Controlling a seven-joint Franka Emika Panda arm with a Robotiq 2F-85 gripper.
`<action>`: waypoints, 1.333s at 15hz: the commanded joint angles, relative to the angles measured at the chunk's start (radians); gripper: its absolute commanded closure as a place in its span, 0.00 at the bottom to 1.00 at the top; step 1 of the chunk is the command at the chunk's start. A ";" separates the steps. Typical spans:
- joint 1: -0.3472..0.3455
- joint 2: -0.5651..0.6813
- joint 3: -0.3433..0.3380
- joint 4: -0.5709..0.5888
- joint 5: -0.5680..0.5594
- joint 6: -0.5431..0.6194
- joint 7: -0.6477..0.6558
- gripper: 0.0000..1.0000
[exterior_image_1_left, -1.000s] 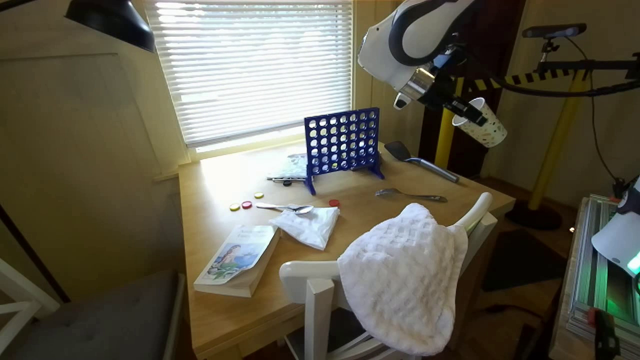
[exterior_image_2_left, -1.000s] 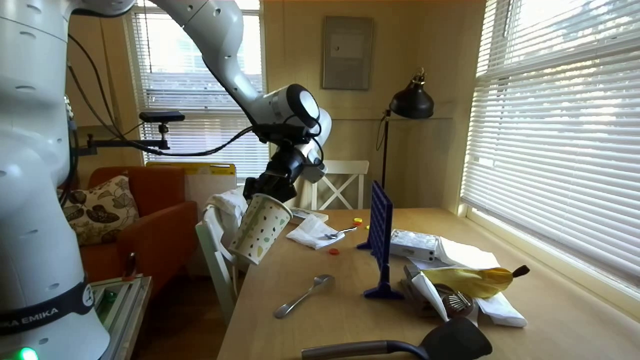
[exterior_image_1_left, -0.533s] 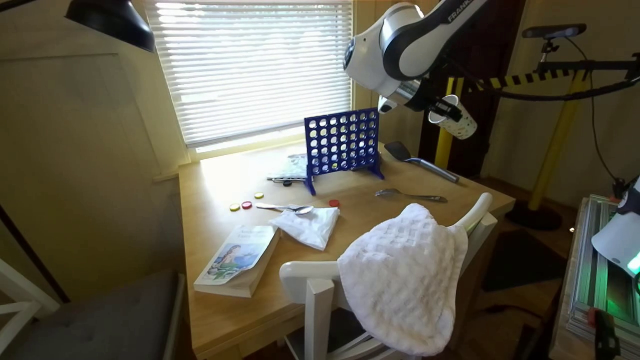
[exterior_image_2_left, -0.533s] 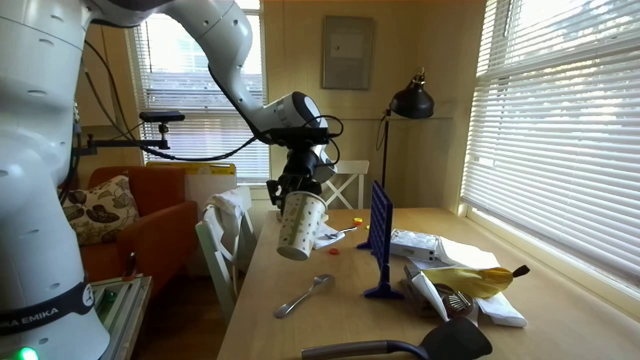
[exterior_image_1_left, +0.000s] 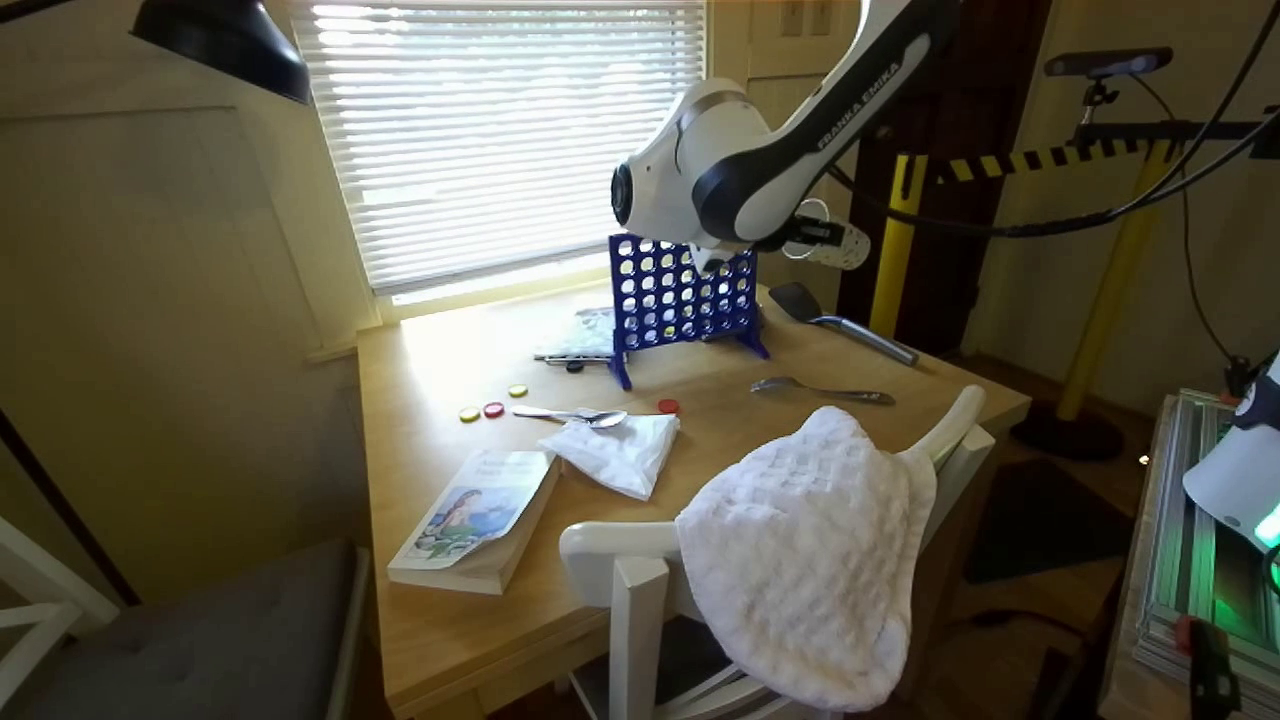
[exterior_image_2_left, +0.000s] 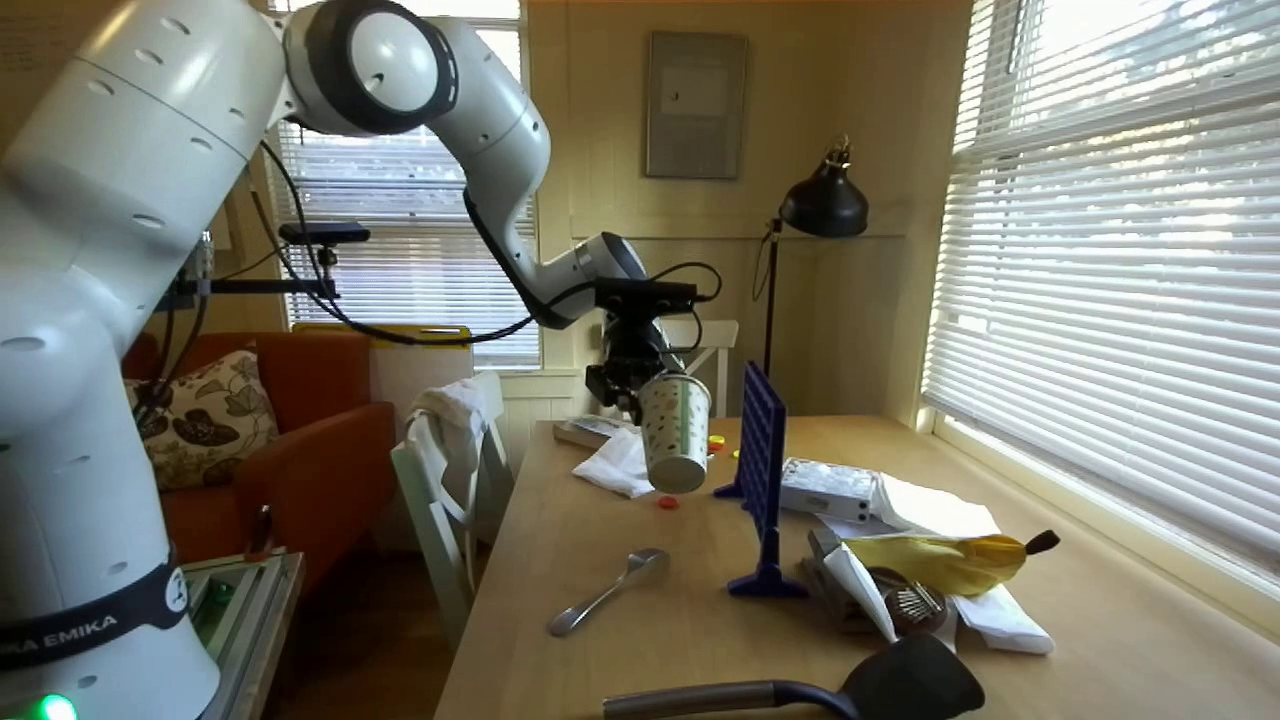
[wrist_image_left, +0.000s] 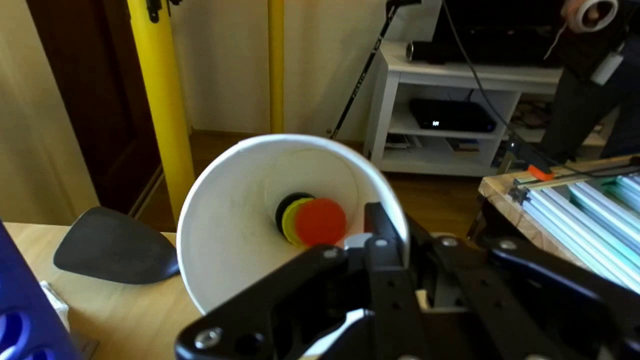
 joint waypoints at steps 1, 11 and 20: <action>0.019 0.084 0.023 0.050 -0.021 -0.121 -0.087 0.99; -0.046 0.112 0.065 -0.003 -0.145 -0.168 -0.431 0.99; 0.028 0.175 0.028 0.067 -0.308 -0.291 -0.733 0.99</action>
